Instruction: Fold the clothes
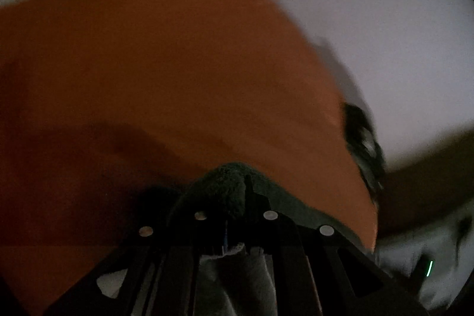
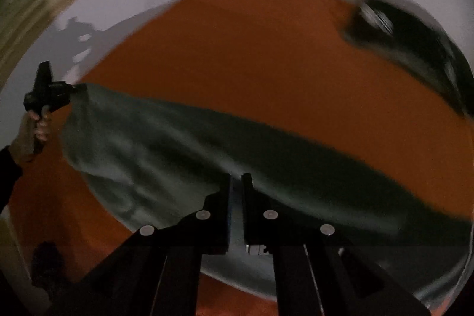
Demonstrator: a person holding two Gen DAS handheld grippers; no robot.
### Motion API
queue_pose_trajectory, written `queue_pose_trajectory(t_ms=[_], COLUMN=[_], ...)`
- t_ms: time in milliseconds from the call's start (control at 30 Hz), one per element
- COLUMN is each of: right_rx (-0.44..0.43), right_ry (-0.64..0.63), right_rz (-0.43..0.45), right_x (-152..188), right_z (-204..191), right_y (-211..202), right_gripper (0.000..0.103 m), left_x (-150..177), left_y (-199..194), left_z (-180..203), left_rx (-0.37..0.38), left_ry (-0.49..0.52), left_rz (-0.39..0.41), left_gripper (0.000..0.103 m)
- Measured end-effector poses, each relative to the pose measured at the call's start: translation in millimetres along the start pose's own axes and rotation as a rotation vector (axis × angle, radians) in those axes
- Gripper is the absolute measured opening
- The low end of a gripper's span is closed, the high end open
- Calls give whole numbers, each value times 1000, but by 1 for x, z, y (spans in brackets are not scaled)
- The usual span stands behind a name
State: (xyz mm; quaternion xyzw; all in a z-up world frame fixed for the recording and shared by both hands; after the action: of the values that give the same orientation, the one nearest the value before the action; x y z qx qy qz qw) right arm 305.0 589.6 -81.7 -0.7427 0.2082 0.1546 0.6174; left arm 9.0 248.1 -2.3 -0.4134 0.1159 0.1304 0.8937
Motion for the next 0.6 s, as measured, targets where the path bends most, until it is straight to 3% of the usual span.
queue_pose_trajectory(t_ms=[233,367,500,533,567,600], right_rx=[-44,-44,-31,-30,-28,-27], right_ry=[206,180,90,53,16,-35], right_rz=[-56,-75,-43,-43,-43,-52], right_x=[47,49,22,14,5,-5], right_z=[31,27,30,32,34,34], right_y=[31,25,21,23,26,32], right_gripper=[5,5,5,20,64,85], left_x=[-16,-28,-9,-3,2,3], left_y=[33,27,34,35,37,32], left_z=[3,20,-6,-14,-23,-27], left_rx=[-62,-61,-84,-88,-93,-79], left_ry=[-14,101,105,97,90,90], left_rz=[-22,-54,-188,-222,-256,-245], left_gripper=[8,9,15,15,15,15])
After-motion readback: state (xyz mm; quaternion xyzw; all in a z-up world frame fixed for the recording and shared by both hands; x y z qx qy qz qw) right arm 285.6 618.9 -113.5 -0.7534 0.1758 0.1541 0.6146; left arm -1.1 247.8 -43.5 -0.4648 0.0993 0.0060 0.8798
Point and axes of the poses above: each gripper's, at about its wrist camera, not at the fingertips, and y roughly the way its jaws point, z to its right, x to its underside, the point moved 9 cm from there along y, roughly the way its jaws point, and after that the axes turned 3 degrees about y, right-handed, at the moved point
